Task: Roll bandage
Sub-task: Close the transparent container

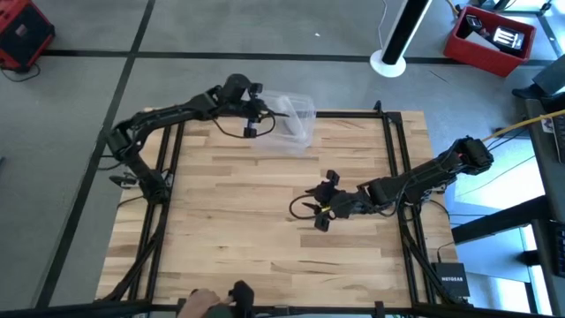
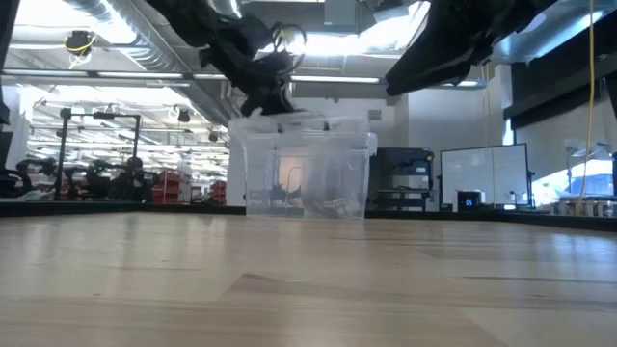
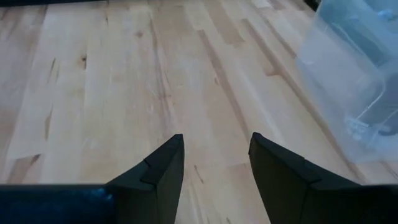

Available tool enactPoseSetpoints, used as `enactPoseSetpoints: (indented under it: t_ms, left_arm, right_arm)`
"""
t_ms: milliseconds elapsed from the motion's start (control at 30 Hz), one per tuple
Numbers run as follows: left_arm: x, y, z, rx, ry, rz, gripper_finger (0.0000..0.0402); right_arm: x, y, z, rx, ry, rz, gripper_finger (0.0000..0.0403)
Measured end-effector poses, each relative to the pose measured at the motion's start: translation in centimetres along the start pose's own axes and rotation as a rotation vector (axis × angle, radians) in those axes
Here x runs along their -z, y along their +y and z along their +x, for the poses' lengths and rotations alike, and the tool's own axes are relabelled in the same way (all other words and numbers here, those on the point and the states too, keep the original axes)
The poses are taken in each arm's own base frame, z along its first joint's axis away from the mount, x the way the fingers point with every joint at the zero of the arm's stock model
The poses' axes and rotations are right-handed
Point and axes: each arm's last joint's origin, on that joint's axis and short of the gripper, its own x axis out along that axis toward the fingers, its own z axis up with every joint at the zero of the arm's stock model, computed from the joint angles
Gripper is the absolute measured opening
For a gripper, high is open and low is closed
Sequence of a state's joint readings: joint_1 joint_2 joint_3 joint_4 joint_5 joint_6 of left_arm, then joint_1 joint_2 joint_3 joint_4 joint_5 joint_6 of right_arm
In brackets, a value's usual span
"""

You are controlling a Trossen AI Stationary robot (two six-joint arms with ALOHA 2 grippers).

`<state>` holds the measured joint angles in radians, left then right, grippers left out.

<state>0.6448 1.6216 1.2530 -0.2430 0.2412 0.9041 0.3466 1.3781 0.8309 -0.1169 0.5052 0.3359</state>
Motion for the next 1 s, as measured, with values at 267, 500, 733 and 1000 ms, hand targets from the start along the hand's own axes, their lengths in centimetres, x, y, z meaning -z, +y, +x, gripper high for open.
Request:
enactPoseSetpoints:
  t_ms: [267, 500, 733, 1000]
  left_arm:
    - [0.4, -0.7, 1.9, 0.049, -0.016, -0.030, 0.0024]
    - [0.4, -1.1, 3.0, 0.062, -0.024, -0.052, 0.0029]
    - [0.7, -1.2, 3.3, 0.046, 0.025, -0.123, 0.0039]
    - [0.7, -1.4, 3.4, 0.048, 0.041, -0.155, 0.0055]
  right_arm:
    - [0.1, 0.0, 0.0, -0.016, 0.012, -0.004, 0.0182]
    - [0.1, 0.0, 0.0, -0.016, 0.013, -0.005, 0.0182]
    - [0.2, 0.0, 0.0, -0.012, 0.026, -0.012, 0.0182]
    - [0.1, 0.0, 0.0, -0.015, 0.017, 0.052, 0.0182]
